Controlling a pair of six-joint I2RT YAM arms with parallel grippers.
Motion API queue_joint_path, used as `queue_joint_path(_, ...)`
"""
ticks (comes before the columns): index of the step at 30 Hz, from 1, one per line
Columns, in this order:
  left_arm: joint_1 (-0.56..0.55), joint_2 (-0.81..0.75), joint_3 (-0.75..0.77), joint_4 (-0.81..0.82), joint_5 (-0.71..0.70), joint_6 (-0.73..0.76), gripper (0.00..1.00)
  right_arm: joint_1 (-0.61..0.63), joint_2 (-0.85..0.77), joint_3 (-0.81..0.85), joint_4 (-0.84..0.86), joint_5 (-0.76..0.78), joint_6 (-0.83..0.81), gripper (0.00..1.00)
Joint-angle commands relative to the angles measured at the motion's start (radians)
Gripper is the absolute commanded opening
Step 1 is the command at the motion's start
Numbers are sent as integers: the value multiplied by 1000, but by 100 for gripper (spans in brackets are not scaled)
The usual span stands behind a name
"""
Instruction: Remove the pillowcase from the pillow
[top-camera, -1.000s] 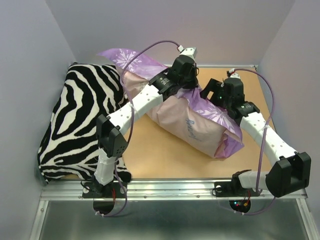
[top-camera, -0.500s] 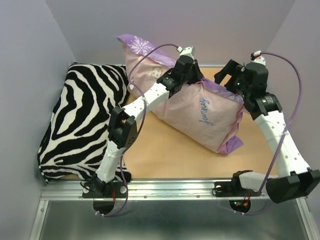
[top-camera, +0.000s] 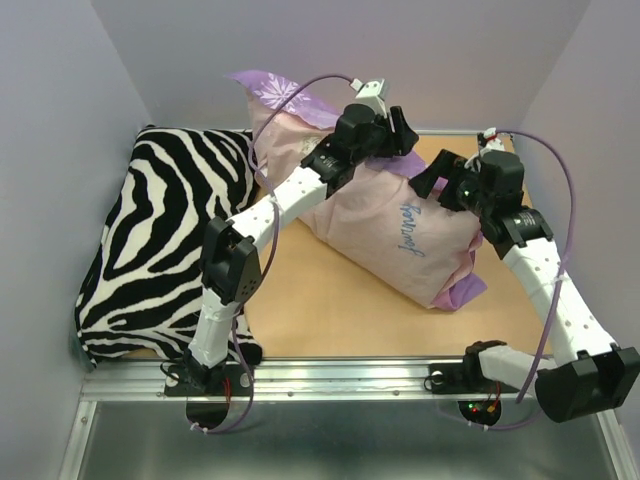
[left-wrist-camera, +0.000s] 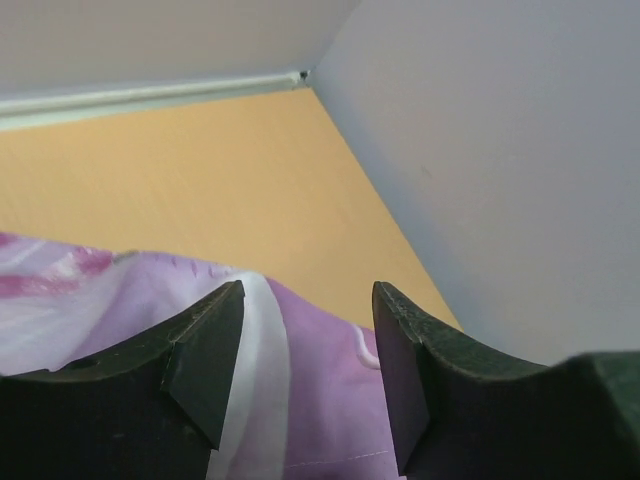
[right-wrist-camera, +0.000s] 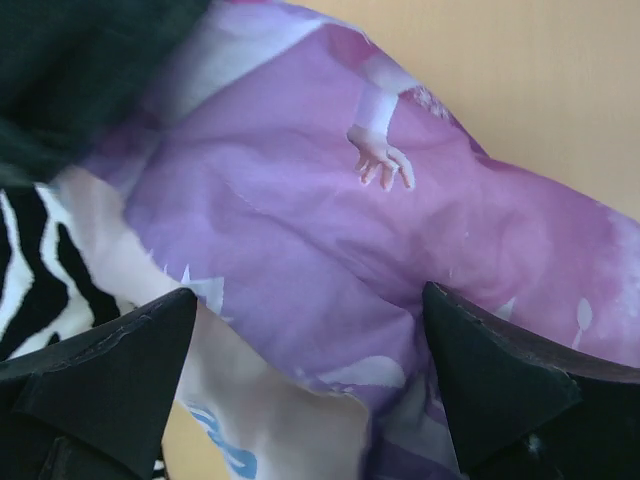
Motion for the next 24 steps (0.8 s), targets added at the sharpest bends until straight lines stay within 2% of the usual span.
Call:
queue_joint_path(1,18,-132,34,101,-12,70,65,6,-10,-64,92,-72,10,100)
queue_joint_path(8,18,-255,-47,104,-71,119,66,8,88,-125,124,18,11,98)
queue_joint_path(10,18,-321,-113,66,-178,111,66,8,139,-129,124,73,-1,98)
queue_joint_path(13,24,-424,-248,3,-449,85,66,8,203,-103,122,225,-3,98)
queue_joint_path(15,41,-497,-375,-7,-514,64,70,8,239,-66,122,259,-4,98)
queue_joint_path(18,113,-542,-504,23,-514,45,71,6,296,-26,122,284,-13,98)
queue_joint_path(22,243,-495,-552,21,-467,16,71,6,325,12,122,293,-29,98)
queue_joint_path(24,315,-441,-552,53,-389,10,71,6,329,16,122,306,-35,98)
